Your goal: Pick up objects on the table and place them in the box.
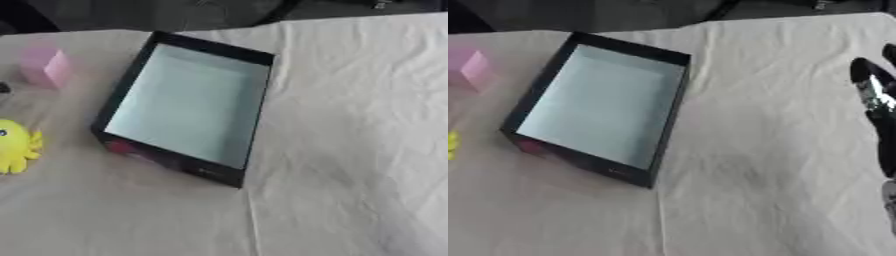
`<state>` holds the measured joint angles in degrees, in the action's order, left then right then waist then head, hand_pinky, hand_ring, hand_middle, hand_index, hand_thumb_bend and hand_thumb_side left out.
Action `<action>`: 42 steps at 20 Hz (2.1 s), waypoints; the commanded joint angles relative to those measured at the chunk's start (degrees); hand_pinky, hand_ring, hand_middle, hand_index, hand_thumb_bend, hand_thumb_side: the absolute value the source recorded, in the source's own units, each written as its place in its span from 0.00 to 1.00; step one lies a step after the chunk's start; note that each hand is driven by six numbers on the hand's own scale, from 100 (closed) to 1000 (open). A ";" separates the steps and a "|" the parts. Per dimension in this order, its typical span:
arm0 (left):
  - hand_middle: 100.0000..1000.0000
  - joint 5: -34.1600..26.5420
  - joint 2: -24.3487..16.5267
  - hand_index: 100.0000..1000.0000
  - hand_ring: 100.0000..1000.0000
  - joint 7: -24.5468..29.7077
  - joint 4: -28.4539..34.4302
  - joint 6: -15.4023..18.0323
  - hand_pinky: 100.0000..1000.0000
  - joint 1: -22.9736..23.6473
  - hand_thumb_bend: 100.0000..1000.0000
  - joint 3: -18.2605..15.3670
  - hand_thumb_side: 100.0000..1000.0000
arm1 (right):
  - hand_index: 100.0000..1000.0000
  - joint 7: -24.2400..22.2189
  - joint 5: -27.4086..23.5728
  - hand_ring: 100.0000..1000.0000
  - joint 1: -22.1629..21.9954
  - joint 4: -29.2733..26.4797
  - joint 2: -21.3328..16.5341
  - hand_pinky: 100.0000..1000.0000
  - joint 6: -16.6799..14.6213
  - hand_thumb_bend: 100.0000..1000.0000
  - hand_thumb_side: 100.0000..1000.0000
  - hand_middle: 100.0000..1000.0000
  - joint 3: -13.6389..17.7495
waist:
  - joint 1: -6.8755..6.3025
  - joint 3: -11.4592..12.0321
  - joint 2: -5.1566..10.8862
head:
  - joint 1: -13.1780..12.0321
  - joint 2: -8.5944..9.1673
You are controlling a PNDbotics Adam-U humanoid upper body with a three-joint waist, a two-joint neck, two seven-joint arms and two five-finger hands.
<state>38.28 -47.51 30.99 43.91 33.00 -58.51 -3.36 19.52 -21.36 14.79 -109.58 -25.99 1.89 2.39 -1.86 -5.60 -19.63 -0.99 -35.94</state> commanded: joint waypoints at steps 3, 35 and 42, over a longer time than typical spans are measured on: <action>0.77 1.20 -0.58 0.85 0.80 7.44 0.05 9.51 0.87 -1.87 0.59 -0.21 0.00 | 0.87 -0.24 0.40 0.93 0.96 -0.32 -1.40 1.00 0.07 0.35 0.28 0.97 -0.17 | -0.22 -0.55 0.68 | -0.64 1.47; 0.81 12.53 -1.76 0.85 0.86 11.02 0.16 5.05 0.93 -6.97 0.55 -2.70 0.00 | 0.87 -1.68 1.07 0.93 2.65 0.28 -1.33 1.00 0.62 0.33 0.29 0.97 -1.12 | -2.41 -3.33 -2.42 | -7.28 4.12; 0.81 19.94 -2.08 0.85 0.87 4.01 -0.81 3.93 0.93 -7.33 0.55 -3.76 0.00 | 0.88 -2.14 1.36 0.93 3.11 0.31 -1.08 1.00 0.76 0.32 0.30 0.97 -1.38 | -2.52 -3.84 -3.73 | -8.55 5.45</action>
<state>57.00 -46.83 31.57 42.71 32.42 -64.60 -6.27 17.73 -20.40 17.22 -108.81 -26.41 2.81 0.97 -4.45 -9.49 -24.50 -9.21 -31.47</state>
